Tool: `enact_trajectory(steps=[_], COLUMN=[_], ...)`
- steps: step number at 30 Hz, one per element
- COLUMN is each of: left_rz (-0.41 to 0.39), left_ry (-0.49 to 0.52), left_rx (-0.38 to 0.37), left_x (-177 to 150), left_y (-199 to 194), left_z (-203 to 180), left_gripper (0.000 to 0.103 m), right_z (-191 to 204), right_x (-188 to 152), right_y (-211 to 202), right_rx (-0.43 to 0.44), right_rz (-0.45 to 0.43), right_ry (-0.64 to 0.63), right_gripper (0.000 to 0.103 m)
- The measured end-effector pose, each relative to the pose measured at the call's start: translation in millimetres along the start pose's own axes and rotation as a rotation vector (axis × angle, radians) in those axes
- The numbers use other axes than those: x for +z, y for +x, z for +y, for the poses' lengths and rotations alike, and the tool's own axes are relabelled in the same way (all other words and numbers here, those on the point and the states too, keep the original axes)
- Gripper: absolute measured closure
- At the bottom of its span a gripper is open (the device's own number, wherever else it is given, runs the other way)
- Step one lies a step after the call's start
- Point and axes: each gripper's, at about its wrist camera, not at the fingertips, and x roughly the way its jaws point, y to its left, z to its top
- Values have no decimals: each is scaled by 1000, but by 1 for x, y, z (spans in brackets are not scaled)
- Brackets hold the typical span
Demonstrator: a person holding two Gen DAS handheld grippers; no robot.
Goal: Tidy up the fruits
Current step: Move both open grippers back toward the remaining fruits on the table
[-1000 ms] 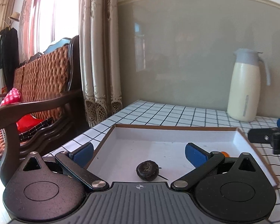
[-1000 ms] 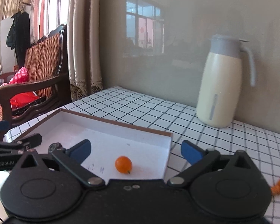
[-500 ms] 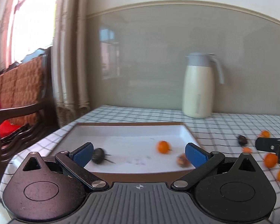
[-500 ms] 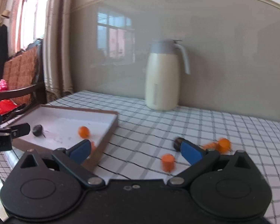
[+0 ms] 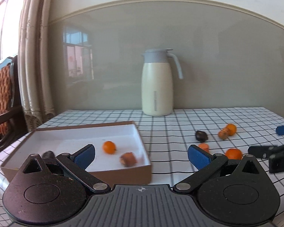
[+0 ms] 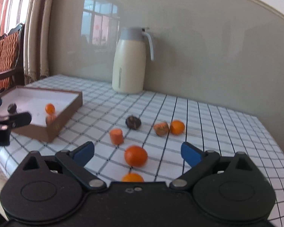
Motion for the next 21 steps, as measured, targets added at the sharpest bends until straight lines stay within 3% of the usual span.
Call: enact_trajectory(steps=[5,11,13,21], left_rz=[19,48,56,99], left_ry=[17,56,56,111], left_rx=[-28,-46,-52,-123], left_x=[-4,-10,-11,-18], left_y=[7,15,18,45], left_z=[-14,-26,-28,-59], left_gripper=[0,0,0,0], right_z=[-5,-7,-6,-20], right_x=[-16,-36,-40,-42], right_y=[8,25,32,43], right_rx=[16,18,24,52], right_rz=[56,119,143,141], right_ry=[-13,-17,-22,23], right_gripper=[40,42,53,67])
